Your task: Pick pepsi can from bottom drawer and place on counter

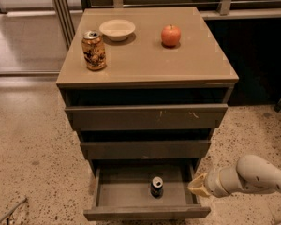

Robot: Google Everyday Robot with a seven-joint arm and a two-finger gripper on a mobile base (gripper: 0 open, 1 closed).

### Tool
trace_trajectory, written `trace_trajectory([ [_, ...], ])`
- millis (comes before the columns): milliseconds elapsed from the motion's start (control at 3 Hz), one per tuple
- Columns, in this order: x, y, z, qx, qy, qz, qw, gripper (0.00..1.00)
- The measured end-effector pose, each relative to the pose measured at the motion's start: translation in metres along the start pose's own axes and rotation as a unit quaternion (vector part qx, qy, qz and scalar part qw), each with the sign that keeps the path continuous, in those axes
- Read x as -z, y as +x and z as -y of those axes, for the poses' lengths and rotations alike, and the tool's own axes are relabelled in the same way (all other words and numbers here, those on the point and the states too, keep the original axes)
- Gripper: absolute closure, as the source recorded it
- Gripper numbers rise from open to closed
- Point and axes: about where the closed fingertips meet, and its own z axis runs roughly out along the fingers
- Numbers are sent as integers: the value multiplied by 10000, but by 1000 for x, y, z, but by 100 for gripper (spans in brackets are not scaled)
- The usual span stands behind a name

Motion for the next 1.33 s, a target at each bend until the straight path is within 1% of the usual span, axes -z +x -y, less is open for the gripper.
trace_trajectory([
  [333,0,0,0,1,0,0,10000,100],
  [667,-18,16,7,365,107,108,9992,100],
  [1000,-60,35,24,891,124,506,9947,100],
  [1333,-131,61,63,1110,-38,918,9896,100],
])
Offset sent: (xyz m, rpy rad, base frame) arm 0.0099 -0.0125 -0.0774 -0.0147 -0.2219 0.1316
